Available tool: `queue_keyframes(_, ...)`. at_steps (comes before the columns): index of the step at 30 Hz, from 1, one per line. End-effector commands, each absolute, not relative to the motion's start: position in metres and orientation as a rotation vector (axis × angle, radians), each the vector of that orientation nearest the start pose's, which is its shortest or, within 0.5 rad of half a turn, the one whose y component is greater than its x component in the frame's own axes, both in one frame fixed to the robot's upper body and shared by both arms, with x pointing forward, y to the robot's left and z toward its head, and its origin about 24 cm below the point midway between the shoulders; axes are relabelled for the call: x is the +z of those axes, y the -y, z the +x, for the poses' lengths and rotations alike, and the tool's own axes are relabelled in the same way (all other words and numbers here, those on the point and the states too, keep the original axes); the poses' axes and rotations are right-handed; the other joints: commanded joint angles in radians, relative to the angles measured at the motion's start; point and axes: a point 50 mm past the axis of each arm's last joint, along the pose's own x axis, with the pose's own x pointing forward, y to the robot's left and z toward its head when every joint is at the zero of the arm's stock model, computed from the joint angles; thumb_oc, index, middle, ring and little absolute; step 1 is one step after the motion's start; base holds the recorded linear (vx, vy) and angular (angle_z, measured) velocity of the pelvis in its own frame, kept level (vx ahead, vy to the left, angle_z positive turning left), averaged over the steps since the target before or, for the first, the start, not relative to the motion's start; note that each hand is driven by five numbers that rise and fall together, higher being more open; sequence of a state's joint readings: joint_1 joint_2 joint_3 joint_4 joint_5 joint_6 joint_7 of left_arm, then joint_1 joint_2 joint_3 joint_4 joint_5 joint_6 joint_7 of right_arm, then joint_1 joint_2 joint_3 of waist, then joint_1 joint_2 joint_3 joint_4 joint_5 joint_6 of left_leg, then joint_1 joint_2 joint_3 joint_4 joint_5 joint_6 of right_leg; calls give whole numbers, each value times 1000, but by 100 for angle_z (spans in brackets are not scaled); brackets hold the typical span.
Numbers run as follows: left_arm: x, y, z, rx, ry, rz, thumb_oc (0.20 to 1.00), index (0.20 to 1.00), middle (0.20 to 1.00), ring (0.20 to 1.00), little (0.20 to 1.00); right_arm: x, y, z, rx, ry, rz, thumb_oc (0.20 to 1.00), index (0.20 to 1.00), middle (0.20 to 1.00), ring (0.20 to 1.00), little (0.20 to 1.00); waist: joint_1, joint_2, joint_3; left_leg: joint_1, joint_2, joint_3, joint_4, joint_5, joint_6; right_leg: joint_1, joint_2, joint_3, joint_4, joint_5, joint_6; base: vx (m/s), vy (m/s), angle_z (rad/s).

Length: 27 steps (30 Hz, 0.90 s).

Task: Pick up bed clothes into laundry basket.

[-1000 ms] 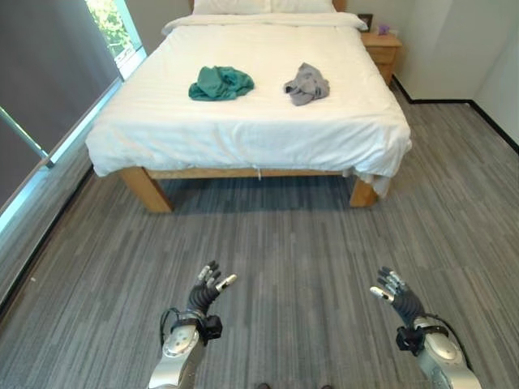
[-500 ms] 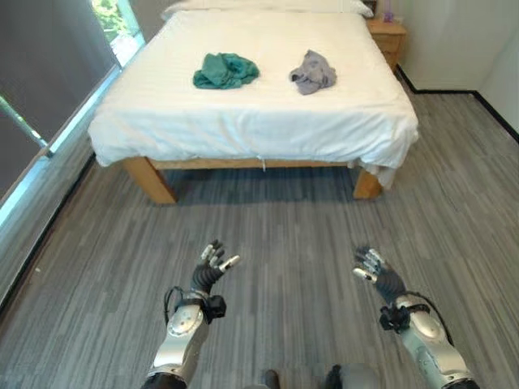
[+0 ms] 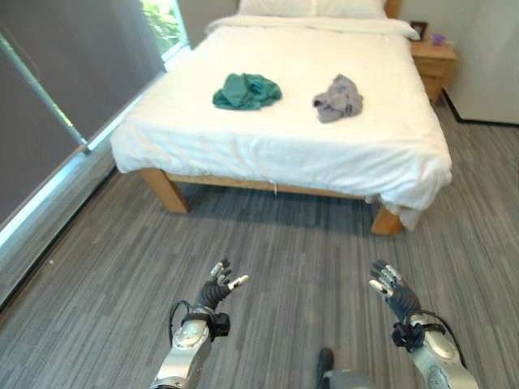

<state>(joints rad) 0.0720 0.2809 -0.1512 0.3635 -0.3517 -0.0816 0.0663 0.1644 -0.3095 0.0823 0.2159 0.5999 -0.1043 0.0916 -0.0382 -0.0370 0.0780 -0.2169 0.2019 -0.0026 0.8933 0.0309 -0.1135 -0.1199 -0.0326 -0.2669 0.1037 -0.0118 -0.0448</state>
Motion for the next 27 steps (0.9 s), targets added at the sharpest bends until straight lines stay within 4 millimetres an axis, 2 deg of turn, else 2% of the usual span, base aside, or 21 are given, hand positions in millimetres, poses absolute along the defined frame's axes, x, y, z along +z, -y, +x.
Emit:
queue_keyframes(1, -6, -207, 245, 53, -201, -17, 1000, 1000, 1000, 1000, 1000, 2, 209, 222, 7, -131, 322, 1000, 1000, 1000, 1000, 1000, 13, -51, 52, 121, 32, 133, -50, 265, -6, 80, -13, 53, -117, 83, 64, 762, -284, -69)
queue_keyframes(2, -4, -201, 251, 33, -180, -47, 1000, 1000, 1000, 1000, 1000, 2, 221, 220, -16, -145, 262, 1000, 1000, 1000, 1000, 1000, 49, -40, 60, -9, 85, 228, -241, 223, -23, 185, -15, 56, -152, 46, 83, 886, -15, -41)
queue_keyframes(3, -6, -198, 250, 21, -185, -49, 1000, 1000, 1000, 1000, 1000, 4, 224, 216, -5, -137, 255, 1000, 1000, 1000, 1000, 1000, 58, -27, 51, -31, 55, 282, -471, 243, -29, 225, -10, 65, -165, 26, 101, 1043, 9, -14)
queue_keyframes(4, -8, -197, 249, 14, -191, -45, 1000, 1000, 1000, 1000, 1000, 3, 224, 214, 0, -144, 247, 1000, 1000, 1000, 1000, 1000, 66, -26, 48, -29, 34, 282, -547, 251, -28, 250, -14, 74, -167, 18, 107, 533, 80, 23)
queue_keyframes(5, -8, -197, 249, 13, -191, -45, 1000, 1000, 1000, 1000, 1000, 3, 224, 214, 0, -144, 247, 1000, 1000, 1000, 1000, 1000, 68, -28, 46, -25, 31, 286, -557, 258, -26, 247, -16, 75, -168, 20, 108, 352, 52, -2)
queue_keyframes(7, -11, -197, 246, 10, -198, -35, 1000, 1000, 1000, 1000, 1000, 1, 224, 213, 15, -157, 210, 1000, 1000, 1000, 1000, 1000, 89, -14, 35, -34, -42, 276, -775, 261, -18, 304, 1, 89, -186, -10, 125, 477, 60, -55)
queue_keyframes(9, -11, -198, 244, 18, -196, -34, 1000, 1000, 1000, 1000, 1000, 0, 221, 216, 36, -159, 182, 1000, 1000, 1000, 1000, 1000, 120, -7, 22, -37, -94, 226, -915, 283, -16, 358, 12, 113, -191, -34, 134, 564, 47, -47)
queue_keyframes(11, -11, -202, 240, 28, -197, -34, 1000, 1000, 1000, 1000, 1000, 0, 218, 218, 51, -163, 180, 1000, 1000, 1000, 1000, 1000, 135, -4, 12, -33, -98, 249, -953, 308, -22, 403, 14, 136, -191, -45, 140, 523, 35, -70)
queue_keyframes(12, -10, -203, 240, 34, -194, -33, 1000, 1000, 1000, 1000, 1000, -1, 217, 218, 55, -165, 189, 1000, 1000, 1000, 1000, 1000, 127, -1, -1, -30, -92, 310, -955, 314, -17, 418, 20, 142, -191, -47, 143, 651, 122, -77)
queue_keyframes(13, -8, -205, 238, 33, -182, -31, 1000, 1000, 1000, 1000, 1000, -3, 210, 217, 77, -173, 193, 1000, 1000, 1000, 1000, 1000, 133, -15, -32, 9, -108, 343, -964, 261, 29, 437, -3, 159, -182, -54, 158, 491, 110, -67)
queue_keyframes(14, -8, -205, 238, 33, -182, -31, 1000, 1000, 1000, 1000, 1000, -3, 210, 217, 77, -173, 193, 1000, 1000, 1000, 1000, 1000, 138, -13, -34, 7, -103, 346, -965, 262, 29, 433, -1, 164, -182, -51, 157, 476, 155, -50)
queue_keyframes(16, -6, -204, 240, 15, -173, -7, 1000, 1000, 1000, 1000, 1000, -4, 203, 220, 89, -171, 195, 1000, 1000, 1000, 1000, 1000, 142, -29, -51, 22, -115, 365, -945, 240, 62, 435, -37, 170, -128, -29, 175, 354, 126, -34)
queue_keyframes(17, -6, -204, 239, 11, -174, -2, 1000, 1000, 1000, 1000, 1000, -4, 198, 222, 102, -170, 212, 1000, 1000, 1000, 1000, 1000, 157, -47, -59, 28, -129, 371, -922, 211, 81, 421, -64, 186, -67, 19, 204, 395, 150, -5)
queue_keyframes(18, -5, -204, 239, 5, -177, -2, 1000, 1000, 1000, 1000, 1000, -4, 193, 224, 111, -169, 224, 1000, 1000, 1000, 1000, 1000, 161, -65, -55, 45, -151, 375, -908, 167, 104, 398, -94, 186, 42, 105, 251, 394, 191, -3)
queue_keyframes(19, -2, -203, 241, -1, -168, 6, 1000, 1000, 1000, 1000, 1000, -1, 188, 228, 120, -154, 228, 1000, 1000, 1000, 1000, 1000, 159, -69, -44, 65, -156, 381, -902, 142, 122, 356, -104, 205, 167, 193, 291, 341, 190, -17)
queue_keyframes(21, 5, -203, 246, -15, -139, 33, 1000, 1000, 1000, 1000, 1000, 4, 179, 233, 133, -122, 290, 1000, 1000, 1000, 1000, 1000, 141, -41, -11, 146, -154, 356, -922, 106, 148, 244, -114, 214, 388, 301, 307, 290, 185, -10)
queue_keyframes(22, 6, -203, 246, -14, -138, 33, 1000, 1000, 1000, 1000, 1000, 4, 179, 233, 134, -121, 289, 1000, 1000, 1000, 1000, 1000, 144, -38, -12, 144, -149, 358, -921, 107, 147, 240, -109, 217, 387, 305, 307, 356, 211, 16)
queue_keyframes(23, 8, -204, 248, -28, -131, 57, 1000, 1000, 1000, 1000, 1000, 9, 180, 236, 136, -105, 280, 1000, 1000, 1000, 1000, 1000, 112, -14, 16, 212, -149, 323, -953, 82, 162, 150, -109, 212, 485, 259, 293, 355, 155, 38)
queue_keyframes(24, 10, -205, 249, -32, -128, 65, 1000, 1000, 1000, 1000, 1000, 14, 183, 237, 134, -87, 256, 1000, 1000, 1000, 1000, 1000, 99, 0, 18, 242, -146, 299, -966, 71, 162, 86, -111, 205, 492, 229, 275, 525, 166, 37)
queue_keyframes(26, 12, -206, 251, -42, -122, 74, 1000, 1000, 1000, 1000, 1000, 23, 196, 238, 101, -49, 215, 1000, 1000, 1000, 1000, 1000, 74, 6, 24, 292, -153, 266, -981, 49, 146, 28, -157, 132, 345, 167, 241, 365, 13, 70)
queue_keyframes(27, 12, -207, 251, -42, -122, 74, 1000, 1000, 1000, 1000, 1000, 23, 196, 238, 101, -49, 215, 1000, 1000, 1000, 1000, 1000, 71, 6, 25, 293, -153, 262, -981, 49, 146, 32, -158, 128, 344, 167, 241, 251, -47, 106)
